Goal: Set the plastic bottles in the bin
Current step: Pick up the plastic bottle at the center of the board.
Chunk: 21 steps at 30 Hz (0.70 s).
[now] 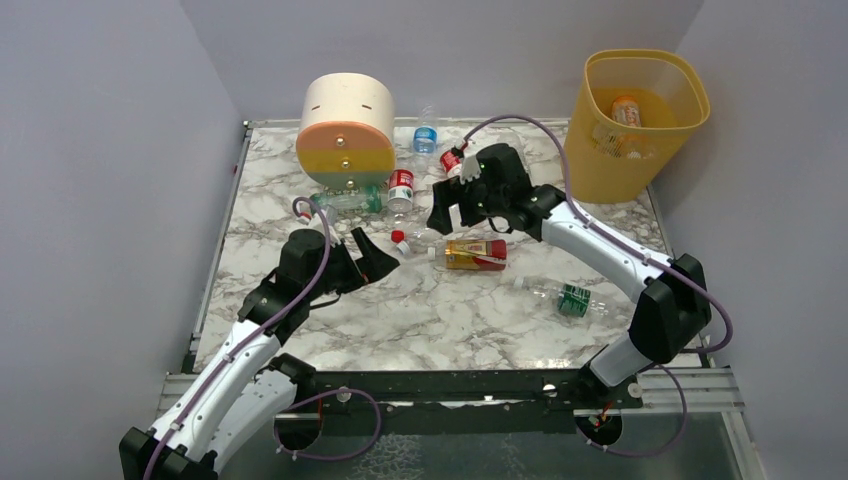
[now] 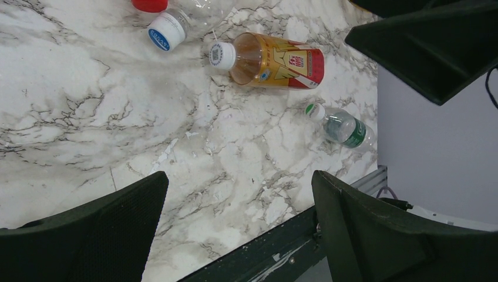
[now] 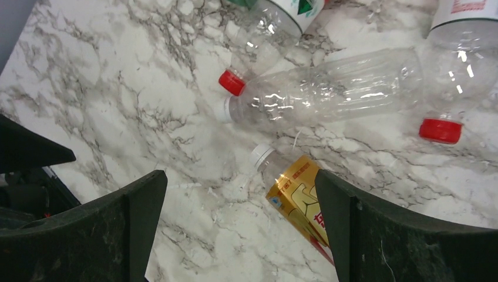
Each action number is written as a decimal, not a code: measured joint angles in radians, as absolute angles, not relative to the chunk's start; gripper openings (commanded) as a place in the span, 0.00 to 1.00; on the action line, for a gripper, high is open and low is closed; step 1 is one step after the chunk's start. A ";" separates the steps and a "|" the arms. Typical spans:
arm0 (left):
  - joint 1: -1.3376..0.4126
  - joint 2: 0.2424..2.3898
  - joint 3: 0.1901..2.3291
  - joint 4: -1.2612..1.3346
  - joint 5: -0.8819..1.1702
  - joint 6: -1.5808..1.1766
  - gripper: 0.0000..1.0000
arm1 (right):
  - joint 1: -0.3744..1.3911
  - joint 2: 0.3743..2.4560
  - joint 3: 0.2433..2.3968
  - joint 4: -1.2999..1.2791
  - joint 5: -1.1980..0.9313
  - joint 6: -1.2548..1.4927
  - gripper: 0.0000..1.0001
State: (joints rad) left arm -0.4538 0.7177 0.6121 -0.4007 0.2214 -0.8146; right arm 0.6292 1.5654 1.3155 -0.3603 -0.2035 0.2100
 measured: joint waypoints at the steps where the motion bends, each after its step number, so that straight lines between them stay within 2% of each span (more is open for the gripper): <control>1: -0.454 0.717 0.612 -0.401 0.221 -0.815 0.99 | 0.639 1.565 1.302 -0.361 -0.204 0.209 0.99; 11: -0.454 0.661 0.561 -0.353 0.243 -0.866 0.99 | 0.647 1.586 1.246 -0.364 -0.192 0.157 0.99; 21: -0.454 0.685 0.524 -0.296 0.287 -0.893 0.99 | 0.647 1.717 1.244 -0.393 -0.057 0.054 1.00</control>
